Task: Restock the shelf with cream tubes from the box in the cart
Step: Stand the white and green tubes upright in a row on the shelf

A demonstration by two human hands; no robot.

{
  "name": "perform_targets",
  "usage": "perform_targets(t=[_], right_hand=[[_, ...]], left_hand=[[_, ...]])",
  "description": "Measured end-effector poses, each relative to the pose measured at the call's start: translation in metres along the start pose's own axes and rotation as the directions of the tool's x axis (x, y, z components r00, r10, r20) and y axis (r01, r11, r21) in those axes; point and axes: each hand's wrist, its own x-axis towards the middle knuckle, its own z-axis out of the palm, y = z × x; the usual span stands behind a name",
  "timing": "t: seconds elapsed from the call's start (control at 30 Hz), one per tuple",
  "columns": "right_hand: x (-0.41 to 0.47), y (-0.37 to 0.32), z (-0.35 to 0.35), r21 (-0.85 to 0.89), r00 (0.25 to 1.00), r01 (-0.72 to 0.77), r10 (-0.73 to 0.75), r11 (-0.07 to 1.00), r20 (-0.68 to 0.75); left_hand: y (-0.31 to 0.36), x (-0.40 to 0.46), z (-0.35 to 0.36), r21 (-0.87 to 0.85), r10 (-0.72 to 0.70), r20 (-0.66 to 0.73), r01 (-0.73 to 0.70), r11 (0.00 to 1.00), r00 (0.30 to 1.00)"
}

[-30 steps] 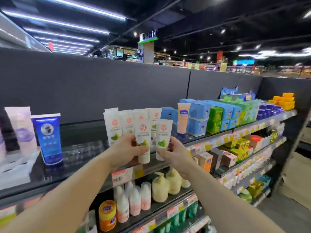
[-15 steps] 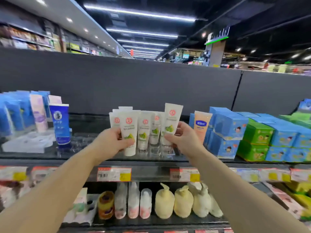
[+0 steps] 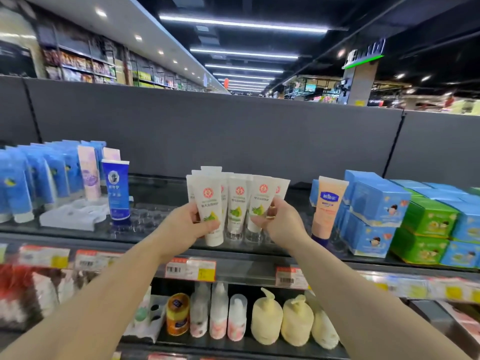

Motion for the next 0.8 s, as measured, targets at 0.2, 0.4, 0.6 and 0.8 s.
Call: perform_targets(t=[0.2,0.4,0.6,0.8], right_hand=[[0.003,-0.002,0.004,-0.08,0.999,0.037,-0.036,0.996,0.01],[0.006,-0.001,0.005,-0.103,0.999,0.035,-0.035,0.994,0.002],[0.008,0.0,0.002,-0.15,0.998,0.039,-0.031,0.988,0.055],[0.014,-0.003,-0.001,-0.266,0.994,0.03,0.0,0.963,0.114]], left_hand=[[-0.005,0.004,-0.003,-0.001,-0.005,0.008,0.005,1.0,1.0],[-0.004,0.007,-0.006,0.016,-0.01,0.025,0.01,1.0,1.0],[-0.004,0.009,-0.007,0.043,-0.014,0.035,0.012,0.999,0.999],[-0.002,0.011,-0.007,0.065,-0.026,0.044,0.023,0.998,0.999]])
